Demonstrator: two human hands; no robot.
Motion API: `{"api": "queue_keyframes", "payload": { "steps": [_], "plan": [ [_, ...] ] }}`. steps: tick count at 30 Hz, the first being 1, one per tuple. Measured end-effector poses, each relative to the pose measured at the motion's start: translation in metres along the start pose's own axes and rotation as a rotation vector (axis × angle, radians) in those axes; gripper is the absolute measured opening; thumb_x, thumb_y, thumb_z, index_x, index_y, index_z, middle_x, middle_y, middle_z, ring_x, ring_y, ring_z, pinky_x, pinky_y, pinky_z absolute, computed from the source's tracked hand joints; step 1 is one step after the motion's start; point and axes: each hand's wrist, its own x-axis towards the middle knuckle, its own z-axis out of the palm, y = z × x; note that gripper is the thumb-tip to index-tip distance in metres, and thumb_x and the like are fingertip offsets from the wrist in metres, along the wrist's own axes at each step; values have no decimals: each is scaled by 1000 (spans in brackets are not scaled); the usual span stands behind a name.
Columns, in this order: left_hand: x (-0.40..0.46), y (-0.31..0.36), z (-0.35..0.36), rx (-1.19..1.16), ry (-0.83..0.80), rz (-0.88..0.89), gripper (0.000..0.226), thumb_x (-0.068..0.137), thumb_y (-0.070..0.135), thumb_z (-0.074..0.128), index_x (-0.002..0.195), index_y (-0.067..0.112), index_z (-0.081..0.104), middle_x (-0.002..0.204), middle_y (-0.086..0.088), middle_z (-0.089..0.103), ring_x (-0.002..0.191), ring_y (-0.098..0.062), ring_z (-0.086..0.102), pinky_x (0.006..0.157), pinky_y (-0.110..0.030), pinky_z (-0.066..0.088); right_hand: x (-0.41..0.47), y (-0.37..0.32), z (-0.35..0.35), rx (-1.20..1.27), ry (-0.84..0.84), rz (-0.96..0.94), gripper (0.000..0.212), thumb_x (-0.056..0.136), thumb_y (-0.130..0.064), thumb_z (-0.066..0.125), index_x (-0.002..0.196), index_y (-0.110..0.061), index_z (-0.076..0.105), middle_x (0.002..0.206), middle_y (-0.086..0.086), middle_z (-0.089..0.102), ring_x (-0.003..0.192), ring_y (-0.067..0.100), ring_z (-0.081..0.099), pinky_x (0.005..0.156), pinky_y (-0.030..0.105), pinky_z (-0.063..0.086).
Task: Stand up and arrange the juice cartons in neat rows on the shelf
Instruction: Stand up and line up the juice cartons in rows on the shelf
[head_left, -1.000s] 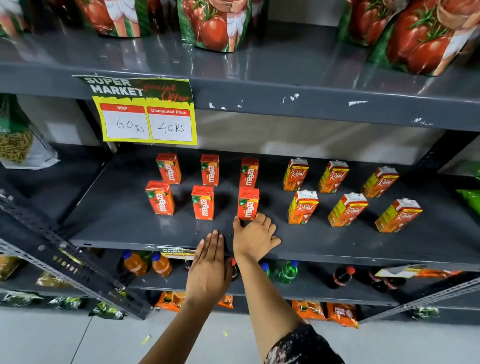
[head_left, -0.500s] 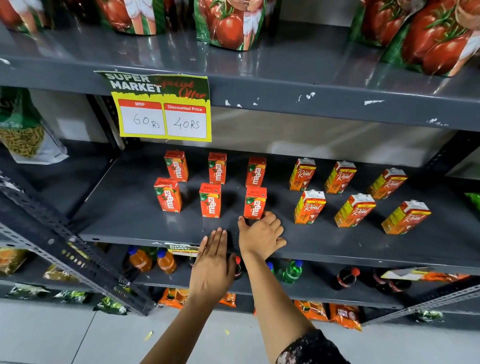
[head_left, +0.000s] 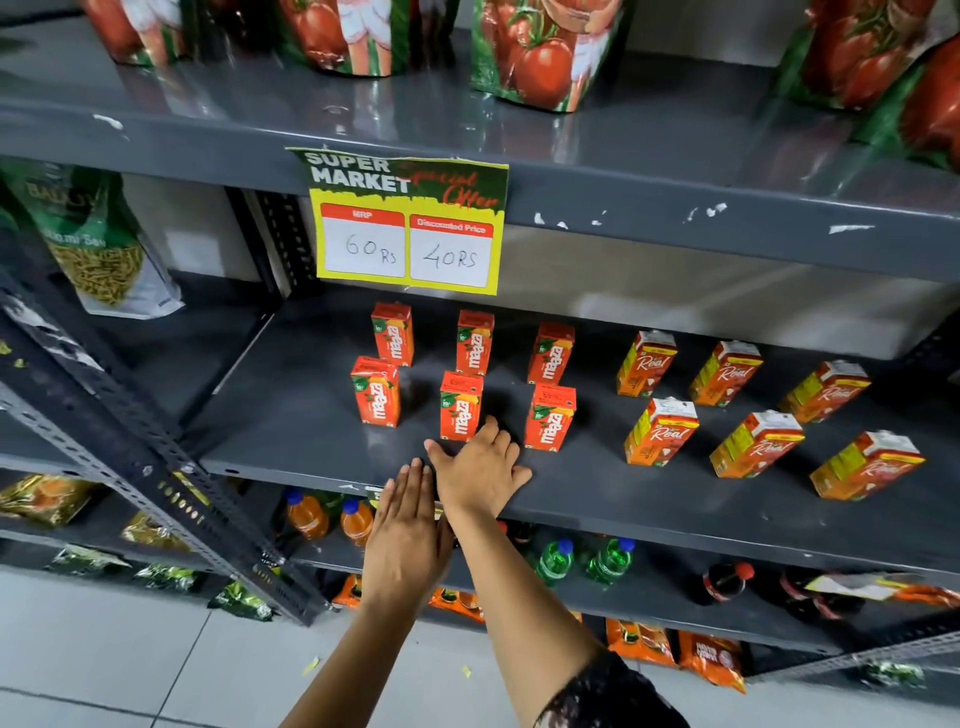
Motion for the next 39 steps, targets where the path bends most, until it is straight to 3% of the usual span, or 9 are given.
{"api": "queue_keyframes", "payload": {
  "steps": [7,15,18,20,23,25,28,30,39],
  "plan": [
    [1,-6,3,-11,9,35,57,92,30,32,133,-6,48,138,-21,49,130,-30,43,115,-31,7,2,-1,13,-89,94,-11,54,75,-58,59,106,-15,60,102,8,64,99,29,54,82,46,36],
    [2,-6,6,-9,19,40,57,91,30,33,134,-4,47,138,-20,48,132,-29,42,114,-32,10,3,-1,14,-81,80,1,57,75,-58,60,113,-15,57,106,8,63,103,28,54,84,47,37],
    [2,-8,6,17,16,58,57,91,31,35,135,-4,45,139,-20,47,132,-29,41,114,-34,11,-5,-4,8,47,100,85,60,70,-51,68,115,-18,48,110,6,62,107,28,54,85,48,36],
    [2,-12,4,46,15,112,60,91,34,38,138,-3,40,141,-21,44,133,-29,41,114,-36,12,-18,-6,3,135,128,123,46,72,-43,66,106,-21,45,107,3,62,106,27,55,84,45,33],
    [-1,-26,1,54,61,150,65,89,33,45,143,-1,33,145,-21,38,138,-28,32,115,-38,12,-39,-15,4,156,74,-81,25,76,-42,60,94,-28,48,97,-6,62,100,20,56,78,38,27],
    [-5,-37,-4,39,84,67,69,87,31,51,145,-1,31,149,-19,32,141,-26,22,116,-37,10,-41,-30,10,139,16,-179,36,74,-48,61,103,-30,50,105,-7,62,106,18,54,81,38,29],
    [-13,-51,-7,28,87,-49,60,92,30,38,143,-2,35,148,-18,35,140,-25,26,116,-37,11,-32,-55,24,123,-55,-171,73,72,-53,66,132,-20,40,125,3,59,121,24,49,91,44,34],
    [-16,-54,-6,53,46,-49,57,94,29,31,141,-1,39,147,-18,38,139,-26,28,115,-39,14,-26,-65,34,108,-86,-149,84,72,-56,66,137,-14,34,130,7,57,122,27,49,93,46,33],
    [-17,-58,-8,12,27,-60,59,93,32,30,141,0,40,145,-16,41,138,-24,30,113,-39,17,-31,-64,43,56,-168,-136,81,77,-48,65,140,-12,30,132,9,54,123,29,46,100,46,33]
  ]
}}
